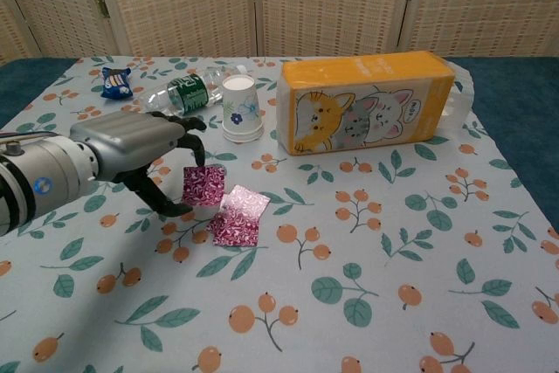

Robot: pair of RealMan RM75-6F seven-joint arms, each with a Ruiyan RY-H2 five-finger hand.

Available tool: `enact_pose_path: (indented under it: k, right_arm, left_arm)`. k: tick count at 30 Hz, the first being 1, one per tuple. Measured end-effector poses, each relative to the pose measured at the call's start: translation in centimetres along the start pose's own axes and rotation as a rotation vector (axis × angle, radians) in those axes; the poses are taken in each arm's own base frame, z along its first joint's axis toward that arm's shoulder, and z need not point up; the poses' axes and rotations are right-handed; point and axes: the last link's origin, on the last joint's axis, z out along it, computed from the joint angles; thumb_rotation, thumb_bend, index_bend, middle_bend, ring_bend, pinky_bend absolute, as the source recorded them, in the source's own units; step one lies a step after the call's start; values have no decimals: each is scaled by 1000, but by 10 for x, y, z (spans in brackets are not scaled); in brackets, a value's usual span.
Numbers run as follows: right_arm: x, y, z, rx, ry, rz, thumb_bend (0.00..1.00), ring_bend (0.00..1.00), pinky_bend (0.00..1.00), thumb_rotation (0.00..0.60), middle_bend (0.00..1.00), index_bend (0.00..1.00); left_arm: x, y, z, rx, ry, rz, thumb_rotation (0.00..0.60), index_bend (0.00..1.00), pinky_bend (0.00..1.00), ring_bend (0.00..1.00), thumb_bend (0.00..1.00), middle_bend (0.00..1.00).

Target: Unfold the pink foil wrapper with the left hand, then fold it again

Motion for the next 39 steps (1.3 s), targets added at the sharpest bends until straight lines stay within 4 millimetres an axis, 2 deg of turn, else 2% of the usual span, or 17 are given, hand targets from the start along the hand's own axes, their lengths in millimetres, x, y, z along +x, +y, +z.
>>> enact_pose_path:
  k: [5, 11, 24, 39]
  right_arm:
    - [0, 1, -1, -7, -1, 1, 447, 0, 0, 600, 66, 0]
    - [0, 4, -3, -19, 1, 2, 447, 0, 0, 600, 66, 0]
    - [-1, 4, -2, -20, -2, 4, 447, 0, 0, 600, 65, 0]
    - [-1, 4, -3, -25, -2, 3, 447, 0, 0, 600, 66, 0]
  left_arm:
    - [2, 19, 6, -53, 1, 12, 479, 278, 0, 0, 319, 0]
    - [-4, 31, 14, -73, -27, 43, 479, 248, 0, 0, 317, 0]
    - [-16, 27, 17, -58, -74, 95, 481, 193, 0, 0, 310, 0]
    - [-19, 33, 20, -58, -88, 103, 480, 175, 0, 0, 304, 0]
